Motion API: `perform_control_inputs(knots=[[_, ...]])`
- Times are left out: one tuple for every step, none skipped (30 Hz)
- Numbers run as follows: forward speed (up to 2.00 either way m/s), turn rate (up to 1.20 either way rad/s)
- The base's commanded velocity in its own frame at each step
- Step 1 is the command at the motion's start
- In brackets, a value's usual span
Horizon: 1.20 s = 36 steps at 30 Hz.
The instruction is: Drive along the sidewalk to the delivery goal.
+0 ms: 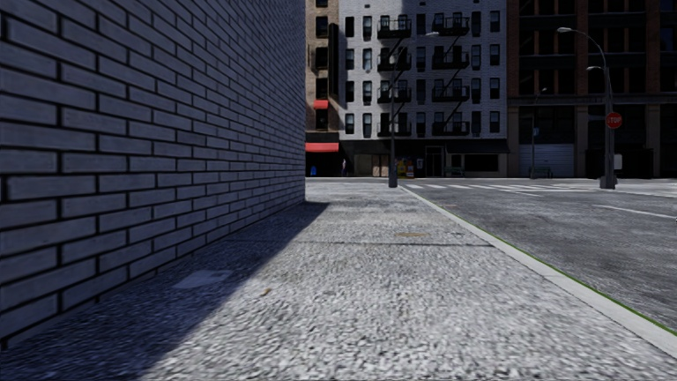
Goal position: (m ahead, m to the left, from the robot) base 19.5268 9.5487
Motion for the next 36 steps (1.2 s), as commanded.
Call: perform_control_inputs(knots=[[2.00, -0.34], [2.00, -0.34], [2.00, -0.34], [2.00, -0.19], [2.00, 0.00], [2.00, 0.00], [2.00, 0.00], [2.00, 0.00], [2.00, 0.00], [2.00, 0.00], [2.00, 0.00], [2.00, 0.00], [2.00, 0.00], [2.00, 0.00], [2.00, 0.00], [2.00, 0.00], [2.00, 0.00], [2.00, 0.00], [2.00, 0.00], [2.00, 0.00], [2.00, 0.00], [2.00, 0.00], [2.00, 0.00], [2.00, 0.00], [2.00, 0.00], [2.00, 0.00], [2.00, 0.00], [2.00, 0.00], [2.00, 0.00], [2.00, 0.00], [2.00, 0.00], [2.00, 0.00], [2.00, 0.00], [2.00, 0.00], [2.00, 0.00], [2.00, 0.00]])
